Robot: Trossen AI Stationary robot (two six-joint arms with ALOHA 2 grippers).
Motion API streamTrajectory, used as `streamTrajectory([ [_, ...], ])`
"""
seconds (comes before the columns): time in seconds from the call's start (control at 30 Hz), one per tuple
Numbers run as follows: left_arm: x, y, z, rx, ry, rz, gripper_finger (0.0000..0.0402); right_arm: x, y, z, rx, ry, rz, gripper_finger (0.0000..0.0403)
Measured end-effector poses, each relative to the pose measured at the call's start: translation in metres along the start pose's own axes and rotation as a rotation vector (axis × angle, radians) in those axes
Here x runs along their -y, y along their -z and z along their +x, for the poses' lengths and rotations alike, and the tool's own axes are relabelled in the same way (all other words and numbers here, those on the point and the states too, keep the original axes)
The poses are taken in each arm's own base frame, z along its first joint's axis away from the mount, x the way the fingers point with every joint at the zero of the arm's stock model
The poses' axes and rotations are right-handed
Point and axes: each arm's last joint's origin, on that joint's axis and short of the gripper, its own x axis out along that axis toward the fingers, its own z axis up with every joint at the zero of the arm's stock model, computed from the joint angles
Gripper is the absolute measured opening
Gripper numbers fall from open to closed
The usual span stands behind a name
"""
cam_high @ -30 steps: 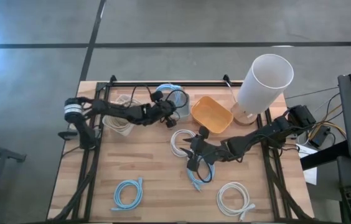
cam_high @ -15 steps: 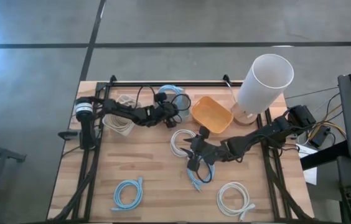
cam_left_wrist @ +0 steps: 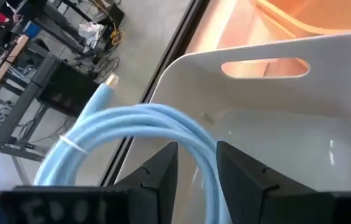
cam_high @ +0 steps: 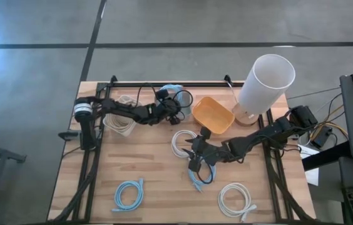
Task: Sort HDMI cables
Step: Put the top left blue HDMI cable into the gray bin, then put the left blue HDMI cable into the gray bin
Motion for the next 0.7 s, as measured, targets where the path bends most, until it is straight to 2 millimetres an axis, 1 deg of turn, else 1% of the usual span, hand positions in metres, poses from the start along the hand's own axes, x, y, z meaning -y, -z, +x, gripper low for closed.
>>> streamTrajectory([
  [0.13,0.001,-0.004,-0.006,0.005,0.013,-0.011,0.0124,0.000,0.000,0.000,0.000,0.000,-0.002,0.0185],
  [0.27,0.004,-0.007,-0.017,-0.005,0.037,0.002,0.0124,0.000,0.000,0.000,0.000,0.000,0.000,0.0185],
  [0.37,0.002,-0.015,-0.033,0.010,0.059,-0.002,0.0124,0.000,0.000,0.000,0.000,0.001,0.001,0.0185],
  [0.43,-0.001,-0.020,-0.047,0.018,0.093,-0.019,0.0124,0.000,0.000,0.000,0.000,0.000,0.001,0.0185],
  [0.53,-0.008,-0.027,-0.070,0.041,0.227,-0.071,0.0124,0.000,0.000,0.000,0.000,0.000,0.001,0.0185],
  [0.7,-0.021,-0.033,-0.105,0.091,0.546,-0.187,0.0124,0.000,0.001,0.000,-0.013,-0.017,0.001,0.0185],
])
